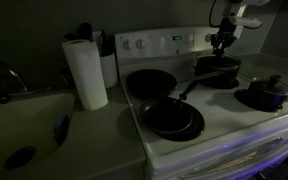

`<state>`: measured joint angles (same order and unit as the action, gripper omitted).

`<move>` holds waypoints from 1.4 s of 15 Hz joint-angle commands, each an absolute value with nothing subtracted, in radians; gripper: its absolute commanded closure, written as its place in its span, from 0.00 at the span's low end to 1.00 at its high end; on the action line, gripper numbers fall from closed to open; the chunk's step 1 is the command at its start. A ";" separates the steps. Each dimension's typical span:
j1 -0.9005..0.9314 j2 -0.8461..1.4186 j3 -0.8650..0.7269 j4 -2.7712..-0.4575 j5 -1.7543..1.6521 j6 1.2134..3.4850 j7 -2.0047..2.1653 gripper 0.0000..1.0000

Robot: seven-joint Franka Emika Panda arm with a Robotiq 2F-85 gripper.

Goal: Cover the pot

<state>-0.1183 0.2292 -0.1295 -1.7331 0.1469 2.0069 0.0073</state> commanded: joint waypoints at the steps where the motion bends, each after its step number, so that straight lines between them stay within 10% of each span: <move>1: -0.141 0.285 -0.118 -1.636 0.166 1.949 -0.022 0.87; 21: -0.178 0.360 -0.117 -1.528 0.177 1.771 0.015 0.87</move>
<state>-0.1679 0.3301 -0.1280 -1.5747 0.1518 1.8058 0.0250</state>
